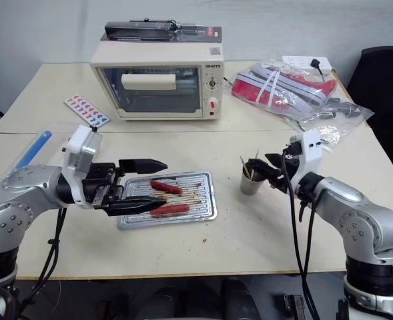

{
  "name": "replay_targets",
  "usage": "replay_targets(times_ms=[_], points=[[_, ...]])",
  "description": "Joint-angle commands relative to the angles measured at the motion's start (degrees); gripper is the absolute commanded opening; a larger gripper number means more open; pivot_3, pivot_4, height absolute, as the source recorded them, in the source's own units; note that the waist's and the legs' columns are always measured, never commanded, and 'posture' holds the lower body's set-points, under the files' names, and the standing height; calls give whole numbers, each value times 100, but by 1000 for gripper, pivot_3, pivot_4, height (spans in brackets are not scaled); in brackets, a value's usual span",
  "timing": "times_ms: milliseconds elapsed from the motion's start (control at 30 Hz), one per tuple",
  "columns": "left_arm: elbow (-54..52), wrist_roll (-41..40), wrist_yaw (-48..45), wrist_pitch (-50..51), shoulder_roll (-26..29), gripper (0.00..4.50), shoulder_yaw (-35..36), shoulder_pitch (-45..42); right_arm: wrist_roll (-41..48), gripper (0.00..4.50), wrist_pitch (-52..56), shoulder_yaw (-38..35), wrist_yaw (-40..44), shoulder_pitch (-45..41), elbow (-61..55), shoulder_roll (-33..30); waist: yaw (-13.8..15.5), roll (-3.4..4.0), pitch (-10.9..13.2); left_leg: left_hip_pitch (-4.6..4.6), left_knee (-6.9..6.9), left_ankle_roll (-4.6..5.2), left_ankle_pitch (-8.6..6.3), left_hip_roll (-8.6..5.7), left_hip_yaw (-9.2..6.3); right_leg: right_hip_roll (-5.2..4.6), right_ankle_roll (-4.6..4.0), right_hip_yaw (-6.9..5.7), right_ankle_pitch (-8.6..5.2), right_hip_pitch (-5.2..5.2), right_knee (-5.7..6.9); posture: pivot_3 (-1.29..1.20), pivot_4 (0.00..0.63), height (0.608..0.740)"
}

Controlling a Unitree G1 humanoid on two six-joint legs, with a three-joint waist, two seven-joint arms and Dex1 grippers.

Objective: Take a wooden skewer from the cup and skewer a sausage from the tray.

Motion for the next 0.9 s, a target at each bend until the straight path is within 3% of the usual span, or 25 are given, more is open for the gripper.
replay_targets(times_ms=[33,100,467,667,900], points=[[-38,71,-69,-106,-18,4500,-21,-46,-82,1798,-144,32,37,-118,-27,57,2,0,0,0,0,0,0,0,0,0,0,0,0,0,0,0,150,740],[-29,93,-67,-109,-41,4500,-33,-75,-132,1187,-138,76,49,-150,-15,94,2,0,0,0,0,0,0,0,0,0,0,0,0,1,0,0,150,740],[47,261,-160,-193,-109,4500,-109,-120,-154,1187,-79,77,-2,-195,-67,237,1,0,0,0,0,0,0,0,-1,0,0,-1,0,0,2,0,150,740],[93,326,-218,-247,-140,4500,-167,-146,-78,21,-40,10,-68,-227,-201,278,2,0,0,0,0,0,0,0,-1,0,0,-1,0,0,3,0,150,740],[132,410,-282,-303,-146,4500,-159,-74,407,21,275,-579,-447,-664,-484,72,1,1,0,-1,0,0,0,0,-1,0,0,0,0,-2,3,0,150,740]])
